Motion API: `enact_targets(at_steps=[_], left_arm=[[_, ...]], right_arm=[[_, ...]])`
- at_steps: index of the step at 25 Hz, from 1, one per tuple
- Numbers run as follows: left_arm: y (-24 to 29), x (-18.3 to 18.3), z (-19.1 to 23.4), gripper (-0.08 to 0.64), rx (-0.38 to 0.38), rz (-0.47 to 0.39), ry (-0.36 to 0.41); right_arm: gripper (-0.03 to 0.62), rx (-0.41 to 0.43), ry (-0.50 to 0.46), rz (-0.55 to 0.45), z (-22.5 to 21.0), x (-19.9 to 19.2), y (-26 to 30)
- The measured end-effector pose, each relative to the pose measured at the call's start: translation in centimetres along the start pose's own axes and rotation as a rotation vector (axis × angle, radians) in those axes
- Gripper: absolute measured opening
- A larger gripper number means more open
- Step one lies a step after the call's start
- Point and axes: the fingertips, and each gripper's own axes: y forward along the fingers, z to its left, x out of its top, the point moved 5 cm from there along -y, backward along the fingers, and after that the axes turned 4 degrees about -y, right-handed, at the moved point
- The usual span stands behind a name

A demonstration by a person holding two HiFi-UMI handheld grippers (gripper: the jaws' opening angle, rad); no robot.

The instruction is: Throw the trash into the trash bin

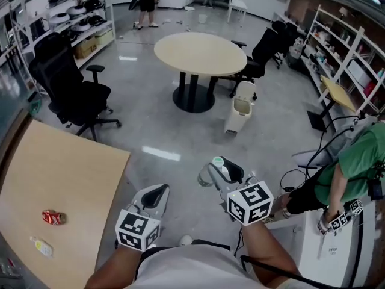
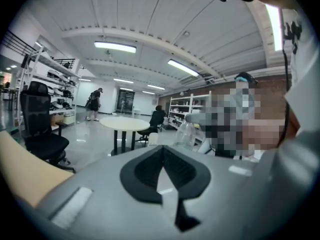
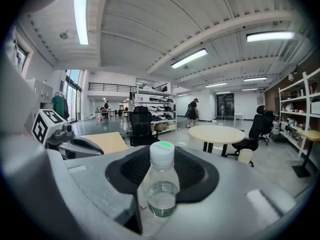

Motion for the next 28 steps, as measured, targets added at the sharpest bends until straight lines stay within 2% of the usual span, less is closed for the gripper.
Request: enact_targets(at_steps=[6, 14, 23, 28], left_arm=[[4.7, 0.6, -2.9, 0.008, -0.117, 0.033, 0.006], [7.5, 1.5, -4.9, 0.008, -0.169, 0.054, 0.045], [8.4, 1.9, -4.0, 0.008, -0.14, 0.084, 0.041], [8.7, 2.0, -4.0, 0.008, -0.153, 0.099, 0.05]], right_arm=[[0.15, -0.089, 0.053, -0.01, -4.0, -1.9, -3.0], [0.15, -0.137, 0.099, -0.02, -6.5, -3.5, -5.2], [0.15, -0.165, 0.135, -0.034, -8.1, -4.2, -6.2], [0.15, -0.184, 0.14, -0.027, -8.4, -4.5, -6.7]])
